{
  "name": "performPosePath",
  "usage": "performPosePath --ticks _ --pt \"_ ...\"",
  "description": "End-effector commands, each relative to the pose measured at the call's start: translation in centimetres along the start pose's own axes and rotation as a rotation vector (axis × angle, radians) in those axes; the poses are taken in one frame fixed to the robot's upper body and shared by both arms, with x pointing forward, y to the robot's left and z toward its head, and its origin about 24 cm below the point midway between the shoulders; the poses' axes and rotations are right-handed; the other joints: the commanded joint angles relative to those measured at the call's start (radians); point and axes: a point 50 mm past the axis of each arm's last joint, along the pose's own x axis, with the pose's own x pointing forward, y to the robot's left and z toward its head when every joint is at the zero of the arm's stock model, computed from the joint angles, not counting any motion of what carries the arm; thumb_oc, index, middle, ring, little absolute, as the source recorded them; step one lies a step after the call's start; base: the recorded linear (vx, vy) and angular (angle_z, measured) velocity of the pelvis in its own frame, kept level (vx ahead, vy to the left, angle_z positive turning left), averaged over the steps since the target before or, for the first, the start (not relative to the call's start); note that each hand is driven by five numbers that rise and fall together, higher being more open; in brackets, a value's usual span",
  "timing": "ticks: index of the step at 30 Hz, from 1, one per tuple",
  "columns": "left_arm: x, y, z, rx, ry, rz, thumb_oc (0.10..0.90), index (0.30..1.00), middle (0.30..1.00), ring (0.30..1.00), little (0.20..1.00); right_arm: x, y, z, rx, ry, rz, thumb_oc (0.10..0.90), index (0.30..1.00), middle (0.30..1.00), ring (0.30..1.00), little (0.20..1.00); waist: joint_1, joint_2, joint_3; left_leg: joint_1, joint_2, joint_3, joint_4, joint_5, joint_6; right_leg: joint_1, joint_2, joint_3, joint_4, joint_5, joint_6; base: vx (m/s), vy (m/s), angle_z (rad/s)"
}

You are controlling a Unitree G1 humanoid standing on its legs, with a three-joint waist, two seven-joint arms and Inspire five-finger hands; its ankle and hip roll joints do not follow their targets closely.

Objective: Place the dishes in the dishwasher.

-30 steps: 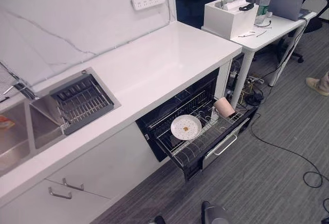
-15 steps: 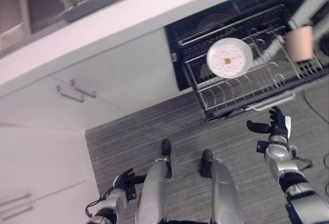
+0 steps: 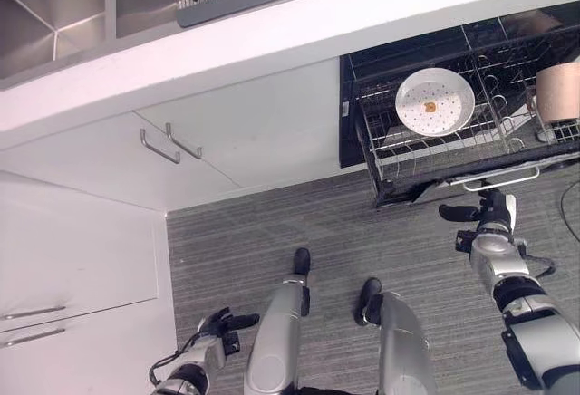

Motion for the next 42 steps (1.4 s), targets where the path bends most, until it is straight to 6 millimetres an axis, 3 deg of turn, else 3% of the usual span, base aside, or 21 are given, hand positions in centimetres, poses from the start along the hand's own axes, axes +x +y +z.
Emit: performPosePath --ticks 1,7,15,19,26,30,33,37,42 --pt "0.0 2.3 -0.6 0.063 0.009 0.047 0.800 0.900 0.900 0.900 0.900 0.5 -2.8 12.5 0.017 -0.461 -0.100 0.800 0.900 0.900 0.900 0.900 0.025 0.043 -0.033 0.059 -0.013 0.031 -0.032 -0.038 0.053 0.041 0.004 0.044 0.049 -0.011 0.048 0.04 0.015 0.01" --pt "0.0 3.2 -0.3 0.085 0.015 0.047 0.800 0.900 0.900 0.900 0.900 0.1 -4.1 16.6 -0.017 -0.555 -0.154 0.800 0.900 0.900 0.900 0.900 0.046 0.037 -0.035 0.062 -0.013 0.028 -0.032 -0.039 0.056 0.058 0.005 0.041 0.035 -0.006 0.052 0.05 -0.006 0.05" --pt "-0.1 5.2 -0.3 0.131 0.013 0.081 0.800 0.900 0.900 0.900 0.900 -0.2 -6.9 20.5 -0.113 -0.596 -0.198 0.800 0.900 0.900 0.900 0.900 0.086 0.014 -0.050 0.071 -0.011 0.009 -0.032 -0.045 0.057 0.101 0.016 0.028 -0.004 0.006 0.058 0.06 -0.054 0.07" --pt "-0.2 6.8 0.5 0.171 -0.010 0.139 0.800 0.900 0.900 0.900 0.900 -0.2 -8.7 21.7 -0.122 -0.577 -0.236 0.800 0.900 0.900 0.900 0.900 0.122 -0.011 -0.064 0.063 -0.003 0.003 -0.032 -0.046 0.053 0.151 0.034 0.011 -0.064 0.029 0.073 0.06 -0.227 0.17" --pt "-0.5 9.1 -0.4 0.193 0.012 0.201 0.800 0.900 0.900 0.900 0.900 -0.6 -11.2 23.9 -0.178 -0.592 -0.278 0.800 0.900 0.900 0.900 0.900 0.157 -0.040 -0.115 0.063 0.021 -0.005 -0.032 -0.050 0.019 0.284 0.056 -0.025 -0.227 0.058 0.092 0.14 -0.107 0.17" --pt "-0.8 10.2 -1.7 0.224 0.044 0.220 0.800 0.900 0.900 0.900 0.900 -0.8 -11.4 24.7 -0.194 -0.591 -0.262 0.800 0.900 0.900 0.900 0.900 0.173 -0.068 -0.147 0.084 0.025 0.002 -0.032 -0.062 0.001 0.351 0.063 -0.045 -0.354 0.103 0.105 0.19 -0.045 0.13" --pt "-1.0 11.1 -2.5 0.233 0.047 0.236 0.800 0.900 0.900 0.900 0.900 -0.9 -11.0 25.2 -0.183 -0.591 -0.235 0.800 0.900 0.900 0.900 0.900 0.183 -0.094 -0.164 0.106 0.023 0.018 -0.032 -0.076 -0.004 0.343 0.045 -0.049 -0.360 0.115 0.122 0.14 -0.034 0.01" --pt "-1.1 11.7 -2.0 0.232 0.030 0.257 0.800 0.900 0.900 0.900 0.900 -1.5 -10.3 26.9 -0.102 -0.626 -0.216 0.800 0.900 0.900 0.900 0.900 0.188 -0.124 -0.171 0.119 0.019 0.042 -0.032 -0.102 -0.003 0.298 0.020 -0.050 -0.360 0.146 0.155 0.04 -0.040 -0.01" --pt "-1.1 11.7 -1.0 0.239 0.014 0.266 0.800 0.900 0.900 0.900 0.900 -2.3 -9.7 28.5 -0.043 -0.664 -0.220 0.800 0.900 0.900 0.900 0.900 0.195 -0.140 -0.164 0.095 0.018 0.050 -0.032 -0.109 0.003 0.270 0.009 -0.044 -0.360 0.157 0.171 -0.04 -0.047 -0.04"
